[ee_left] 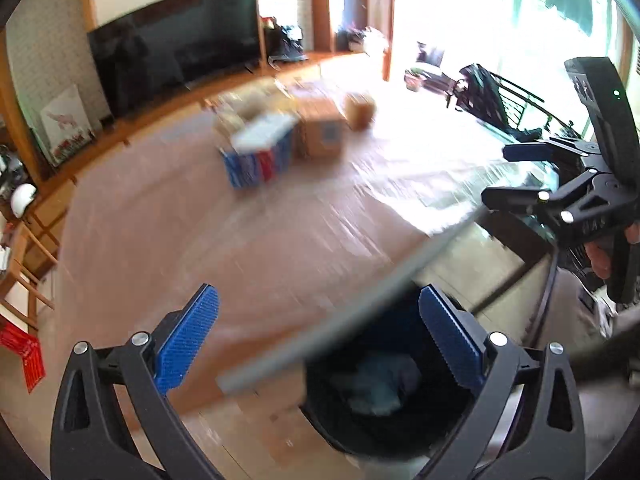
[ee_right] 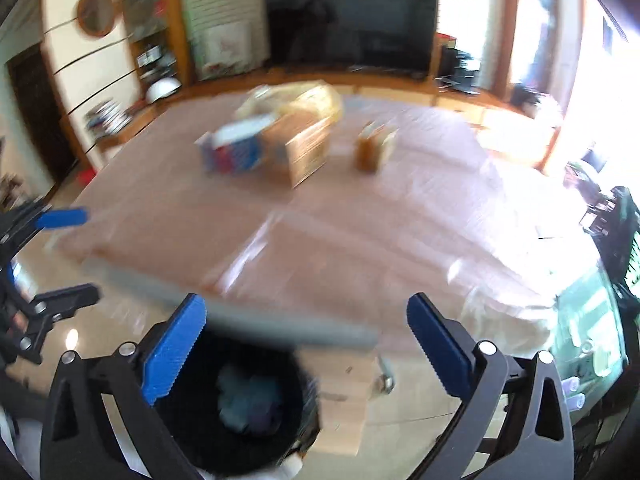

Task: Collect trash
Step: 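Grasp the milk carton with the left gripper while the right grasps the tan jar, then carry the white carton and tan jar off the table toward the black bin, then hold the white carton and tan jar above the black bin opening, then open both grippers to drop the carton and jar into the bin, then grasp the white wrapped bundle with the left gripper while the right grasps the brown cardboard box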

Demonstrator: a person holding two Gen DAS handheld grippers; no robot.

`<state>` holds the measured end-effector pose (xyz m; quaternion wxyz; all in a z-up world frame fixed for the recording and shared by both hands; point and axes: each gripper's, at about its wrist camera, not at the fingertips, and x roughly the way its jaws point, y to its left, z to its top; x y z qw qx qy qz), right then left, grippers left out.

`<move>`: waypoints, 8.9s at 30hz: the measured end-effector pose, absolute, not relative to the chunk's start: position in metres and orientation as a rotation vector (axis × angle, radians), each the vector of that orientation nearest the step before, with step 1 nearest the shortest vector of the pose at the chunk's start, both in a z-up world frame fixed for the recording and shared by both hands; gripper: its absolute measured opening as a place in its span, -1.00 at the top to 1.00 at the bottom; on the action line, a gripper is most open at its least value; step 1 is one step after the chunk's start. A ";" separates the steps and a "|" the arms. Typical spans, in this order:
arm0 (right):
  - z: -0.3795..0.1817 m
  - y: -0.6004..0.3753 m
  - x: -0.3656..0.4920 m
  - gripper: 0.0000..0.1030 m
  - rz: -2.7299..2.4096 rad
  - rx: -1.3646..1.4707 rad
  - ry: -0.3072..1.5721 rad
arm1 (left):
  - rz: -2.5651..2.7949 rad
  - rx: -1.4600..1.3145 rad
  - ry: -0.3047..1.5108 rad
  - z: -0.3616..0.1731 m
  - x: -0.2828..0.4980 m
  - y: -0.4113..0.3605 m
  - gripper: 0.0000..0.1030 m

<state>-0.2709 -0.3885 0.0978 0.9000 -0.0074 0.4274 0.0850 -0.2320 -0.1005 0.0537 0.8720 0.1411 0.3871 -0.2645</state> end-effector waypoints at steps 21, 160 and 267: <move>0.076 -0.421 -0.069 -0.74 -0.036 0.181 1.011 | -0.558 0.509 0.826 0.040 -0.065 -0.150 -0.96; 0.107 -0.355 -0.302 0.30 0.363 0.175 1.055 | -0.622 0.305 0.967 0.038 -0.268 -0.106 0.08; 0.216 -0.368 -0.282 -0.92 0.039 0.118 0.465 | -0.295 0.062 0.636 0.136 -0.210 -0.090 -0.97</move>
